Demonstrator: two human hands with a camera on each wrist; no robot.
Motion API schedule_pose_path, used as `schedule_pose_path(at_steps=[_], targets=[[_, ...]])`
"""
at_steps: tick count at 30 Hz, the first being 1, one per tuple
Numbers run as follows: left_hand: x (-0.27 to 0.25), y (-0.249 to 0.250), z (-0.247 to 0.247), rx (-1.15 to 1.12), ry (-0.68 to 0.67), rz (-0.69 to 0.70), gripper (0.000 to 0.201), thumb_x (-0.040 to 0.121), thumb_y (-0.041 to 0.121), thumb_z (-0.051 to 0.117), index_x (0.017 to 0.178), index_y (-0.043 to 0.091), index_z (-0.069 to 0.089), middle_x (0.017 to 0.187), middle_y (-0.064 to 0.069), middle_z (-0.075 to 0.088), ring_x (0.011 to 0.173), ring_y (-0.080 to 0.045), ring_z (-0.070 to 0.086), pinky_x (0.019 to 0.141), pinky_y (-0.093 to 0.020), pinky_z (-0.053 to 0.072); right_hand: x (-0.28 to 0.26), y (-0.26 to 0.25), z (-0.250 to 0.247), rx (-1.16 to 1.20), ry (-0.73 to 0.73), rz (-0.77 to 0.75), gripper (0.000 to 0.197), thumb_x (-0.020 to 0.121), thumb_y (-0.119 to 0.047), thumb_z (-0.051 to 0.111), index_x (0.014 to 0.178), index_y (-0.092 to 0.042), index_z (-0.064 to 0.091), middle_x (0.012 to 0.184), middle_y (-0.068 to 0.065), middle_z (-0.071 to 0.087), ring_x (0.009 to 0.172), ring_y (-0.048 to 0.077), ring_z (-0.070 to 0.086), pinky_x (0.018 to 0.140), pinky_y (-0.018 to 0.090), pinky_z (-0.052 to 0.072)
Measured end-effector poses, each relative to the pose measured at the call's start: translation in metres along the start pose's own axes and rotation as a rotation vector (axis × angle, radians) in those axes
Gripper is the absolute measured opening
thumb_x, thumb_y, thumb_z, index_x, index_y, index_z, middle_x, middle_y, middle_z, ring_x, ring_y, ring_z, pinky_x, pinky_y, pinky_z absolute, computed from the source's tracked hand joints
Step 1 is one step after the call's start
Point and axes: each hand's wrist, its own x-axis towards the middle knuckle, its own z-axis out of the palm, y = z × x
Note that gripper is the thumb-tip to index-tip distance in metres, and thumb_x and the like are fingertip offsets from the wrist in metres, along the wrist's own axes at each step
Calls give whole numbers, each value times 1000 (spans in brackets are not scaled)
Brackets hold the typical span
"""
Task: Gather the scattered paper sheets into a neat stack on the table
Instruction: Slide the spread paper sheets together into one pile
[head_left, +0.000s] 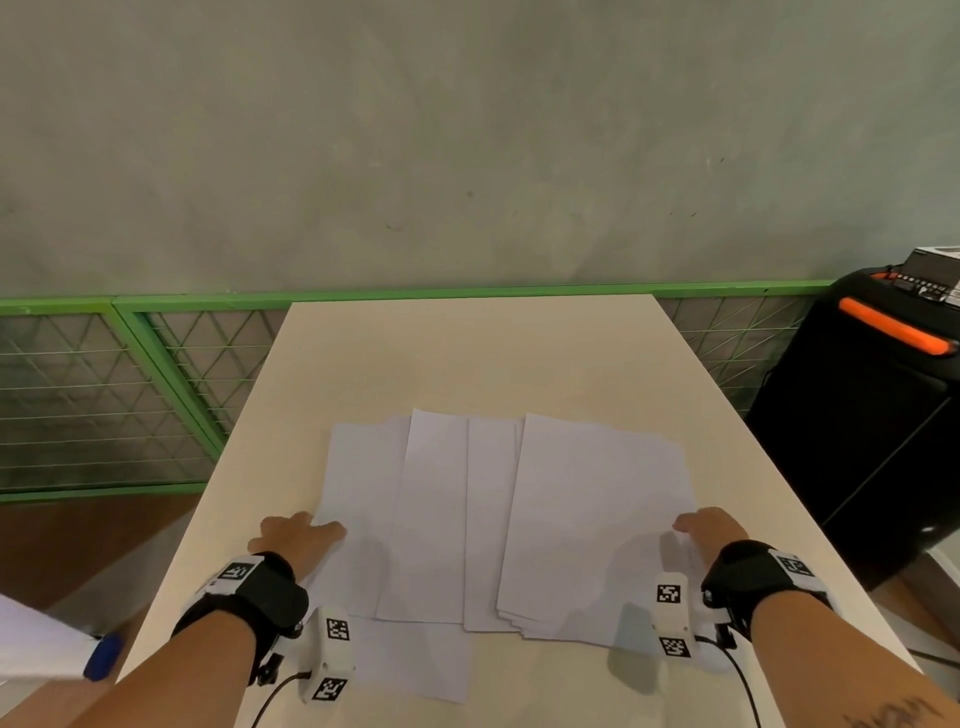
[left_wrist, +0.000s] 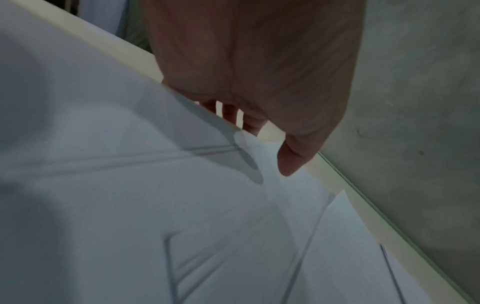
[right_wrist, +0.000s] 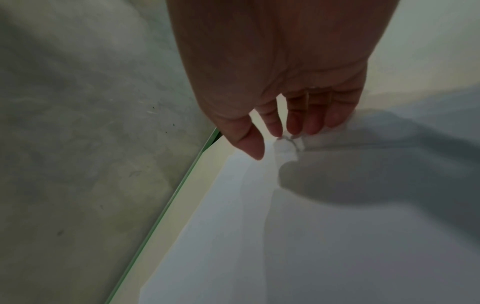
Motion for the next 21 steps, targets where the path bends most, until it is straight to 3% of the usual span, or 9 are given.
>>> schedule_pose_path(at_steps=[2,4,7,9,12,14,16,19,21], targets=[[-5,2,3,29,52,9,94,57,50,42,144,13,32,146,-18,28,129,-40,34,105,-40,31,-3,1,-1,-149,-17,-44,60,78,-23,66,133,-13,44,139,14,45,127,33,45,107,38,38],[-8,5,5,-126,30,23,94,59,46,48,144,11,31,147,-18,26,130,-40,35,103,-40,34,-4,-1,-2,-224,-4,-62,61,81,-26,63,136,-23,39,144,10,38,133,31,38,111,38,33],[-5,6,4,-280,-24,68,89,67,39,58,145,5,28,148,-19,32,132,-36,37,96,-34,34,-2,-7,-5,-35,-91,-63,47,92,-14,47,137,-3,41,145,19,40,134,33,38,108,38,33],[-3,6,6,-322,-46,71,82,80,33,60,146,2,23,152,-17,30,138,-33,31,105,-34,29,1,-10,-4,102,-66,-32,43,91,-12,50,129,6,48,139,24,46,129,37,43,100,37,37],[-8,5,12,-388,-96,60,73,91,25,54,148,-1,16,157,-16,21,143,-30,23,114,-36,21,1,-12,2,109,-66,-69,42,91,-13,51,130,3,47,138,18,44,126,32,42,106,35,31],[-10,4,17,-439,-124,49,74,90,25,55,148,-1,16,157,-15,21,143,-30,24,114,-37,22,-1,-14,4,261,-165,-91,46,90,-9,51,134,-1,42,122,13,44,113,25,42,95,34,34],[-10,2,23,-475,-146,32,72,90,23,56,147,-1,19,155,-16,25,135,-29,33,109,-36,26,2,-14,7,297,-182,-85,48,88,-10,52,135,-2,43,120,13,47,112,27,45,92,38,37],[-6,-3,29,-521,-130,15,62,90,20,56,141,-4,29,130,-15,49,120,-29,42,94,-32,30,3,-19,14,134,4,-50,53,84,-21,56,134,-6,44,137,21,45,124,36,45,102,39,39],[-6,-4,29,-560,-120,46,61,86,24,60,135,-5,37,110,-11,53,107,-26,46,89,-32,33,-1,-26,20,166,-51,-62,58,85,-21,57,138,-7,38,144,20,36,128,37,40,106,39,36]])
